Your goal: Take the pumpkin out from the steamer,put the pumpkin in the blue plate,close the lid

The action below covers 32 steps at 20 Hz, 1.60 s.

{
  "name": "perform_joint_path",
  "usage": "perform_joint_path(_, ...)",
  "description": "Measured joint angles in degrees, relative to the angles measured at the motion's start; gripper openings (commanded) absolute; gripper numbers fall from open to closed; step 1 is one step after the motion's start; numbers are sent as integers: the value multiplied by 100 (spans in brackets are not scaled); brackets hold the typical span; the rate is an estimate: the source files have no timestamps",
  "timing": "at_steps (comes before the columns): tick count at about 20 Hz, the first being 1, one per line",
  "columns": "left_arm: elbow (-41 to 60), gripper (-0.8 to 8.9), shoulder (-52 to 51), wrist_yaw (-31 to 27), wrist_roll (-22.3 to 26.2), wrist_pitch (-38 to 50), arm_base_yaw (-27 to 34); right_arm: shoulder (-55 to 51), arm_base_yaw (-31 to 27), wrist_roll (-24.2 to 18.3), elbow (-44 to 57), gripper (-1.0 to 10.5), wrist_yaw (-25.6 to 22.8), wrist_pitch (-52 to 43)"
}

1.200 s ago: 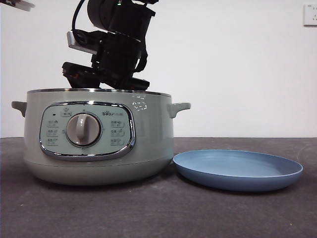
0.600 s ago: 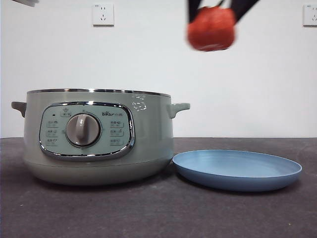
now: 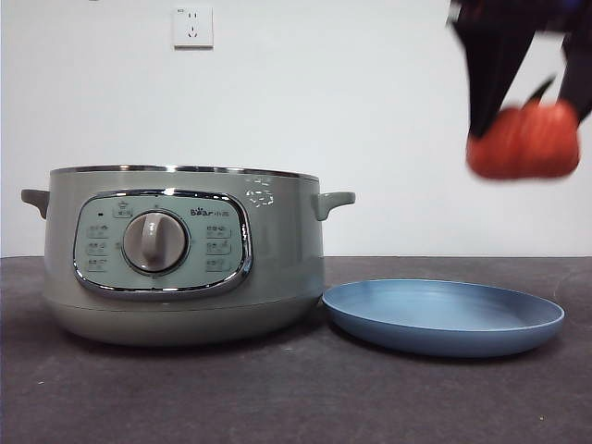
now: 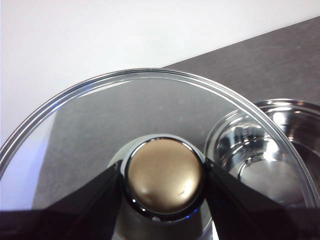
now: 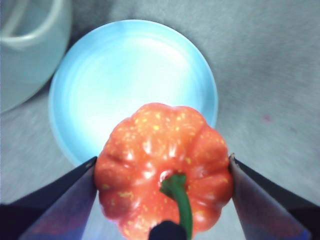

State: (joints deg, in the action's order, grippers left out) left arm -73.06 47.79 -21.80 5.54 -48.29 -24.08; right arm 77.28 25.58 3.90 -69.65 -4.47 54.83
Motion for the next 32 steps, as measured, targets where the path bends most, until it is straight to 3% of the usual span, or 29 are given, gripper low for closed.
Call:
perform_joint_path(4,0,-9,17,13,0,42,0,651,-4,7,260,-12,413,-914)
perform_joint_path(11,0,-9,83,122,0,44,0,2028,57,0,260,17,444,-1631)
perform_joint_path(18,0,-9,85,146,0,48,0,2135,61,0,262,510,431,-1694)
perform_joint_path(22,0,-9,269,170,0,83,0,2135,61,-2,262,509,431,-1685)
perform_joint_path(26,0,-8,592,741,0,118,0,2074,61,-2,264,508,444,-1545)
perform_joint_path(32,0,-8,1421,1456,0,691,0,682,61,0,269,505,446,-1257)
